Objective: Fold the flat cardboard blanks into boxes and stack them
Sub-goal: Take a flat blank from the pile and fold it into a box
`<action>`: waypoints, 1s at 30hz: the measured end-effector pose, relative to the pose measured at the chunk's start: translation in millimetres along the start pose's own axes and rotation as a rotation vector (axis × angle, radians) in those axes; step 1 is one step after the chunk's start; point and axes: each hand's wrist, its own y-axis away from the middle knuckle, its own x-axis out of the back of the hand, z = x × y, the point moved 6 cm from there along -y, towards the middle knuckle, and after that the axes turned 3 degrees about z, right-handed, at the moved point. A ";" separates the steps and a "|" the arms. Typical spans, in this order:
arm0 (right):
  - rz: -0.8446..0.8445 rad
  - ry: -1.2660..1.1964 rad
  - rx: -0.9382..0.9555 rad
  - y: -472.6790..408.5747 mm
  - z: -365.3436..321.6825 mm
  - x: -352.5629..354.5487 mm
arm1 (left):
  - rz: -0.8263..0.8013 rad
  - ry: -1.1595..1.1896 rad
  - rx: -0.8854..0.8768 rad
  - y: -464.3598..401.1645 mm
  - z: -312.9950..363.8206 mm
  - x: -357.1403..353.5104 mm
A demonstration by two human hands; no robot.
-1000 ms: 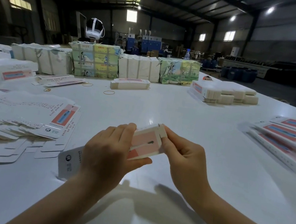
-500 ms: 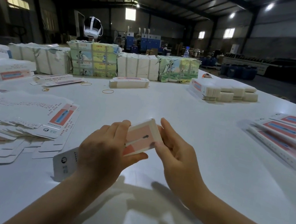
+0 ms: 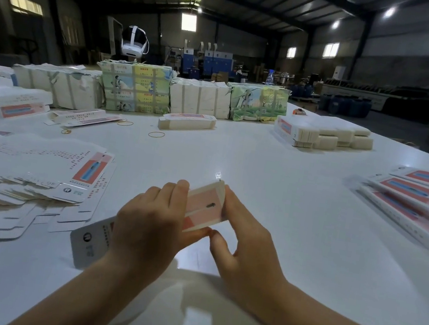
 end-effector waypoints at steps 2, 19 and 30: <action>-0.005 0.091 0.059 -0.6 -2.2 1.2 | -0.010 0.004 -0.025 1.0 -1.0 -0.8; -0.244 0.385 0.395 -7.8 1.7 -11.8 | -0.224 0.301 -0.274 5.9 -22.2 -32.1; 0.197 0.705 0.022 -67.4 70.0 133.8 | -0.067 0.336 -0.080 14.0 -63.6 -85.9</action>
